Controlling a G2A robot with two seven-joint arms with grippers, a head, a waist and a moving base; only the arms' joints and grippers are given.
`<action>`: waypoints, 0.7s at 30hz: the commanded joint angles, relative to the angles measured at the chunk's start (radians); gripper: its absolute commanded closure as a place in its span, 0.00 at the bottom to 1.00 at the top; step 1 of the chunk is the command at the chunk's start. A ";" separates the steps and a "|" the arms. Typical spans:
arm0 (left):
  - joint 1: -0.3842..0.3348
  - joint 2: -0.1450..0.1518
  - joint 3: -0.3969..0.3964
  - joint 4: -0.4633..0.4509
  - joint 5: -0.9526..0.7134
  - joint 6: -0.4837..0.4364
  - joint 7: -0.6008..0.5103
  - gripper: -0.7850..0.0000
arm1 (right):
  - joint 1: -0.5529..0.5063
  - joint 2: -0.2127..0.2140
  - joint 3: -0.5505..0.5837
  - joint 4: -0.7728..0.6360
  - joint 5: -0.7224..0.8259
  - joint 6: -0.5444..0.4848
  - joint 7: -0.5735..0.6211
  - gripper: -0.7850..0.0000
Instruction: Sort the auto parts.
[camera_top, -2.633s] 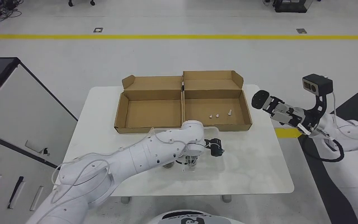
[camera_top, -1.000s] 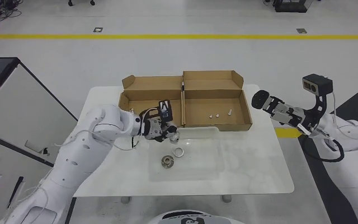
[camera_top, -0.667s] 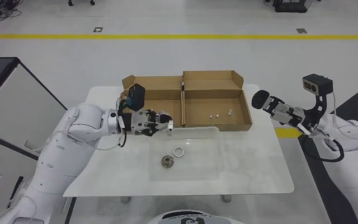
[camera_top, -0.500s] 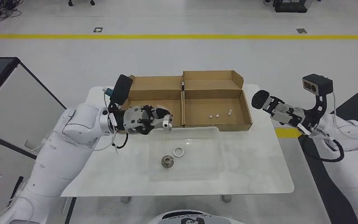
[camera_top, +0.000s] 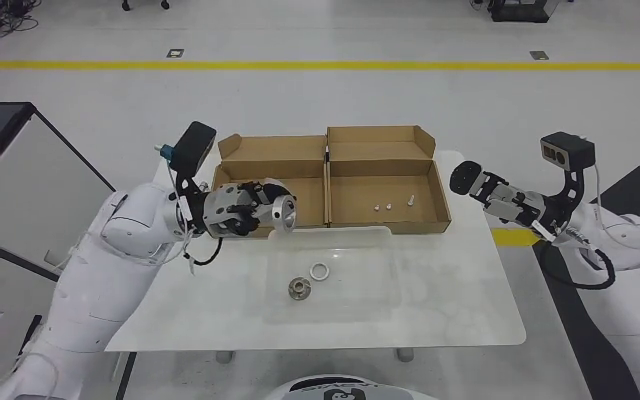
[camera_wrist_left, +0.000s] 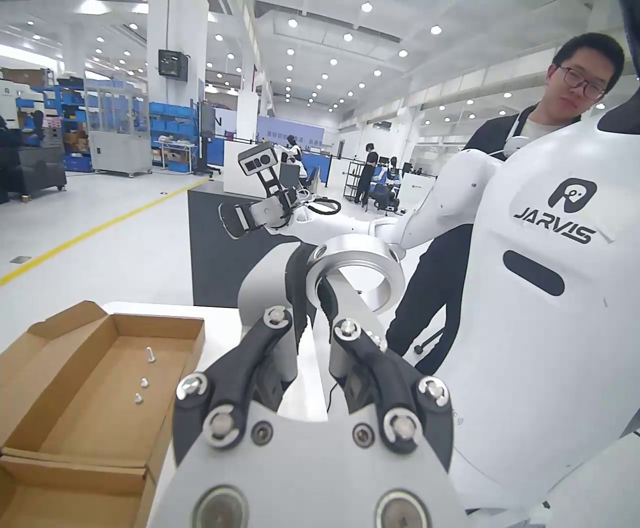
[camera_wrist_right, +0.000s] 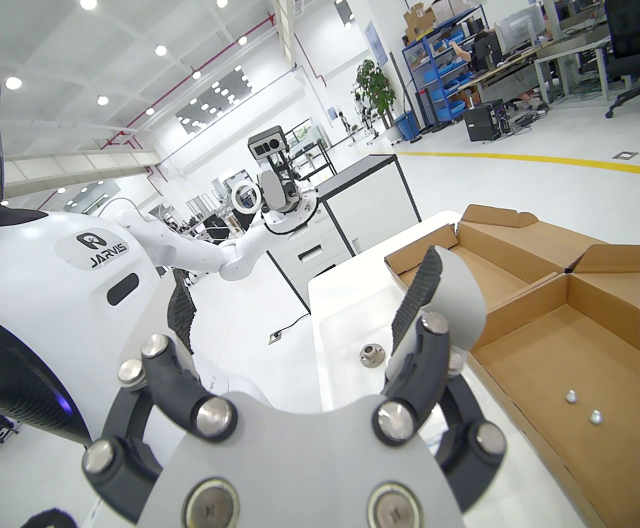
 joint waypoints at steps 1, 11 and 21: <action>0.000 0.000 0.000 0.000 0.000 0.000 0.000 1.00 | 0.000 0.000 0.000 0.000 0.000 0.000 0.000 0.00; 0.000 0.000 0.000 0.000 0.000 0.000 0.000 1.00 | 0.000 0.000 0.000 0.000 0.000 0.000 0.000 0.00; 0.011 -0.003 0.002 -0.016 -0.022 0.016 0.040 1.00 | 0.000 0.000 0.000 0.000 0.000 0.000 0.000 0.00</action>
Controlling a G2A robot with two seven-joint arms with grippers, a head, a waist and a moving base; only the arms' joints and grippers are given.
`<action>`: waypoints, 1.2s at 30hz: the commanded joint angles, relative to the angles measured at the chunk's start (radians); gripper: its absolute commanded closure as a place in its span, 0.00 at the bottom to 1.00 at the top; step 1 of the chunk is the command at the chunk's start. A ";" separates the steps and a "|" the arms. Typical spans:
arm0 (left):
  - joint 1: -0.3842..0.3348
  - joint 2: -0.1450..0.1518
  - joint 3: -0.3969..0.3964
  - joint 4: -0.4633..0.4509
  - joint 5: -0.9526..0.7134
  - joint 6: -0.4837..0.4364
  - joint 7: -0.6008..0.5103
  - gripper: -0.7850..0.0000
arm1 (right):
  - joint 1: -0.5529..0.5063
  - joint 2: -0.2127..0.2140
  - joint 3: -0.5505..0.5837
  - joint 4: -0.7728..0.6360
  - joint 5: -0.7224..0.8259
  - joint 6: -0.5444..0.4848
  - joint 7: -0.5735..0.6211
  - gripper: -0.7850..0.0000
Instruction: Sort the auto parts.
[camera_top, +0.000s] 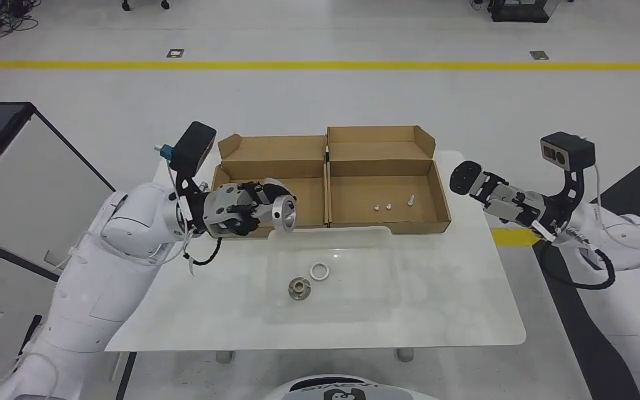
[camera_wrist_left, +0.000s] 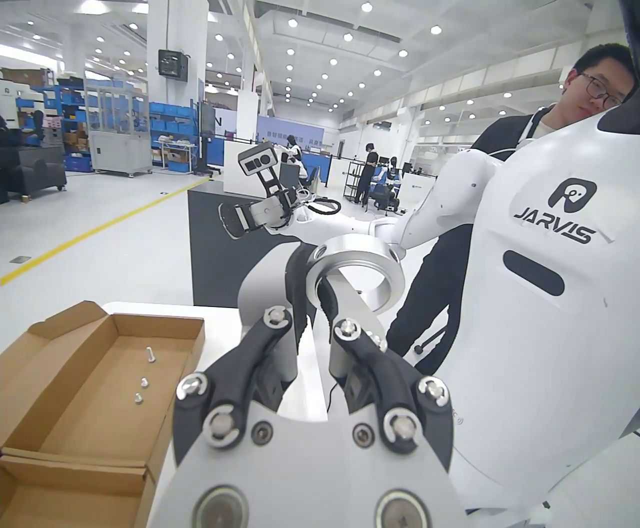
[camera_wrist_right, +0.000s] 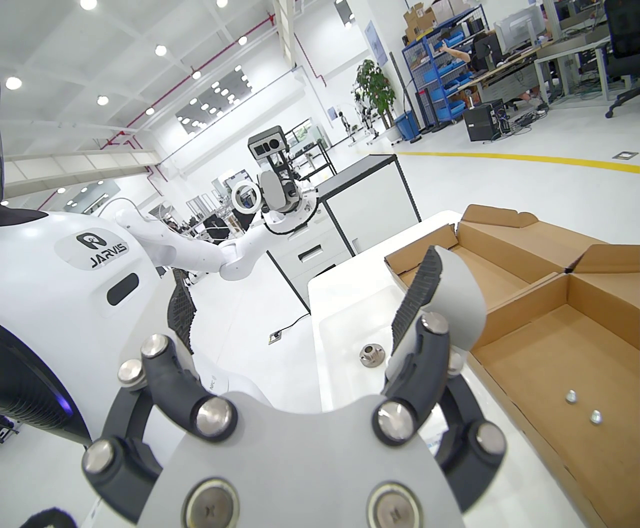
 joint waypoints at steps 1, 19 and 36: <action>0.010 -0.003 0.004 -0.008 -0.044 0.002 0.048 1.00 | 0.000 0.000 0.000 0.000 0.000 0.000 0.000 0.00; 0.018 -0.061 -0.015 -0.041 -0.688 -0.010 -0.068 1.00 | 0.000 0.000 0.000 0.000 0.000 0.000 0.000 0.00; -0.003 -0.086 -0.062 0.015 -0.489 0.026 -0.157 1.00 | 0.000 0.000 0.000 0.000 0.000 0.000 0.000 0.00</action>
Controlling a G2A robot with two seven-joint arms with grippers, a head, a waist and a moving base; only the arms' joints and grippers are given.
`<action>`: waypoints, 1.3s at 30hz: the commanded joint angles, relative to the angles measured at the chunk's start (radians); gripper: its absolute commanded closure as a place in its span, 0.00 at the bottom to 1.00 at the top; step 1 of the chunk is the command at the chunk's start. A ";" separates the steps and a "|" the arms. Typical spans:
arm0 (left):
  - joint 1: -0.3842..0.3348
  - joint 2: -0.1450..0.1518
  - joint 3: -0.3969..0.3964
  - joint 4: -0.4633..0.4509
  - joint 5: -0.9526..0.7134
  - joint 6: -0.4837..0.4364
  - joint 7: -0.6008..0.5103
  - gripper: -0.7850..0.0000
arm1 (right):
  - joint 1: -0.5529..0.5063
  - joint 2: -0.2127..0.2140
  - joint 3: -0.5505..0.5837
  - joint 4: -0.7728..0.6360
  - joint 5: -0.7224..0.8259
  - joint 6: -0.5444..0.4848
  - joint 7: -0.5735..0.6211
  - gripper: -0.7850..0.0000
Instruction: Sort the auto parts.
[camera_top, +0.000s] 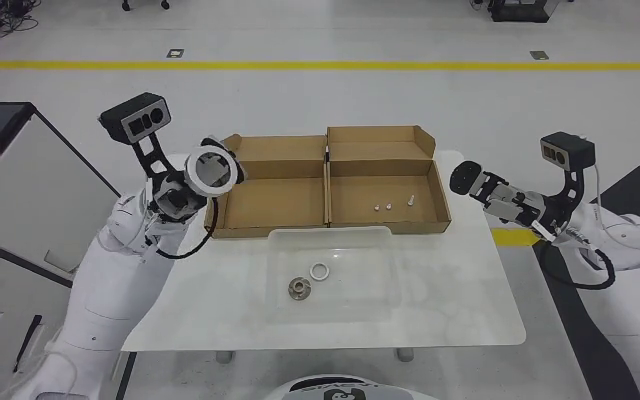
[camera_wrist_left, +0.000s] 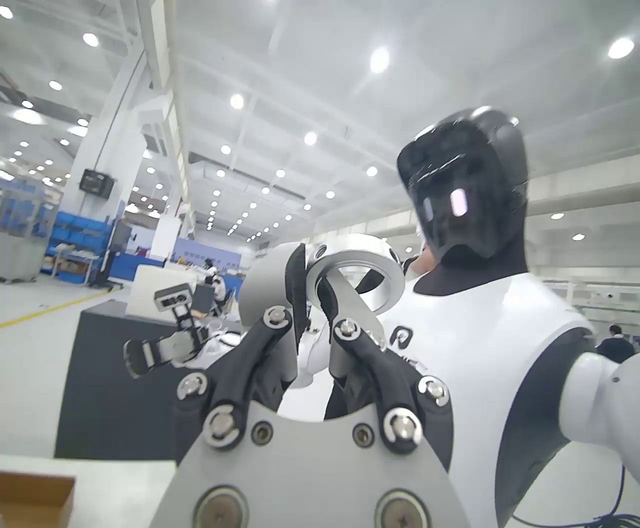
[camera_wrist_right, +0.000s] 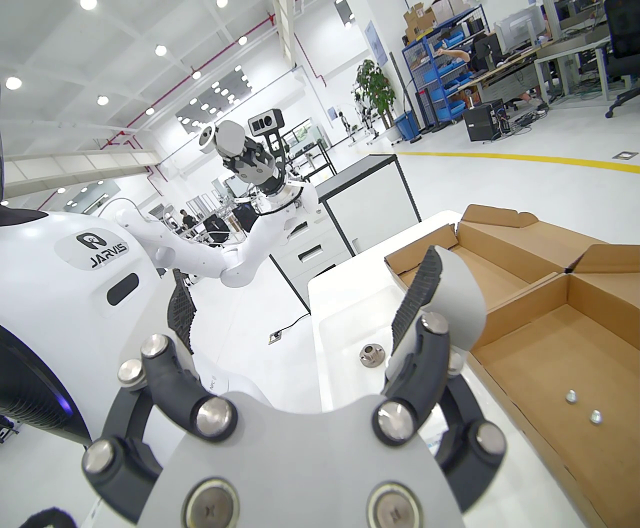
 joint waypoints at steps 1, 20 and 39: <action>-0.009 0.008 -0.013 -0.001 0.092 0.009 -0.009 1.00 | 0.000 0.000 0.000 0.000 0.000 0.000 0.000 0.00; -0.008 -0.002 -0.001 -0.054 -0.247 -0.034 0.034 1.00 | 0.000 0.000 0.000 0.000 0.000 0.000 0.000 0.00; -0.009 0.030 -0.017 -0.055 0.098 -0.034 0.034 1.00 | 0.000 0.000 0.000 0.000 0.000 0.000 0.000 0.00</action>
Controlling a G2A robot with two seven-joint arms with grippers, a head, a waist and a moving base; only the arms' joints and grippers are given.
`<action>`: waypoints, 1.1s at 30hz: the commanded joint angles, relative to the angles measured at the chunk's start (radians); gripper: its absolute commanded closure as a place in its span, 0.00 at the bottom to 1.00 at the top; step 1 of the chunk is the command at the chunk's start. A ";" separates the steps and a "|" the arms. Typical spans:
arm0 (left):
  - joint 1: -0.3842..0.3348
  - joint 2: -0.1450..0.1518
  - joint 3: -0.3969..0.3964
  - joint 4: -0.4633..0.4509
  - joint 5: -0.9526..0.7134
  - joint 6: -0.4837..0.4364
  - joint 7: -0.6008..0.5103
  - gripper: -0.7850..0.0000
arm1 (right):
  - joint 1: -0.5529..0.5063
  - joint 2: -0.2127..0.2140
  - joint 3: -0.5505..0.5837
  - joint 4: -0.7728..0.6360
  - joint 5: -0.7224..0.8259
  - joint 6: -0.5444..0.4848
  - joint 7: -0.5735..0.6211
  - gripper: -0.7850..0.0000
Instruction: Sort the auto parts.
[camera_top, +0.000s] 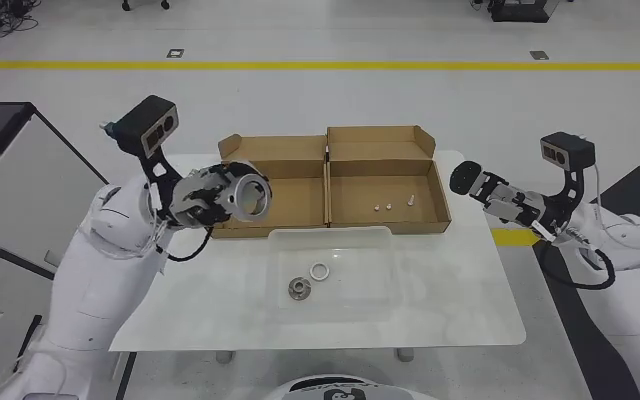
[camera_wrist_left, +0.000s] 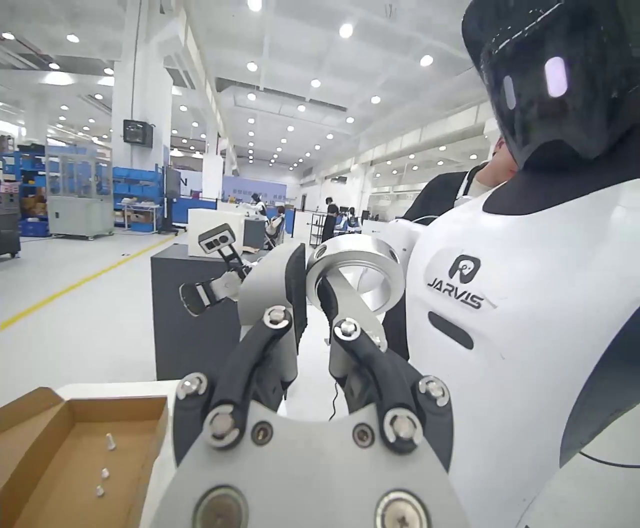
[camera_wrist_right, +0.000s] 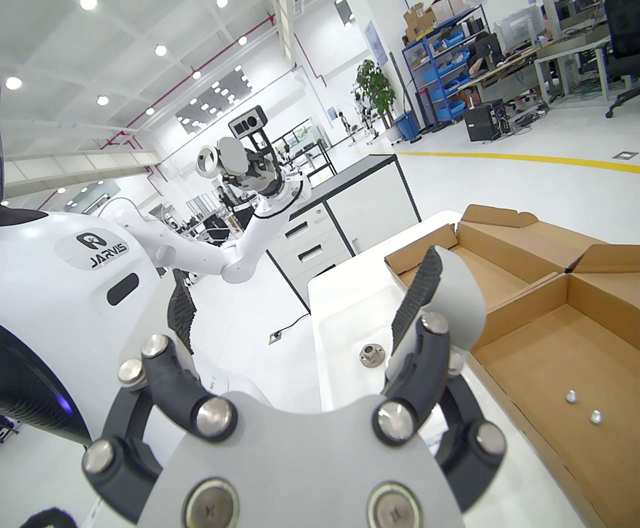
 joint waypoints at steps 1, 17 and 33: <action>0.006 -0.004 -0.002 -0.004 -0.114 0.001 -0.002 1.00 | 0.000 0.000 0.000 0.000 0.000 0.000 0.000 0.00; 0.024 -0.016 -0.016 -0.014 -0.279 0.001 -0.002 1.00 | 0.000 0.000 0.000 0.000 0.000 0.000 0.000 0.00; 0.019 -0.017 -0.029 -0.003 -0.041 0.156 -0.020 1.00 | 0.000 0.000 0.000 0.000 0.000 0.000 0.000 0.00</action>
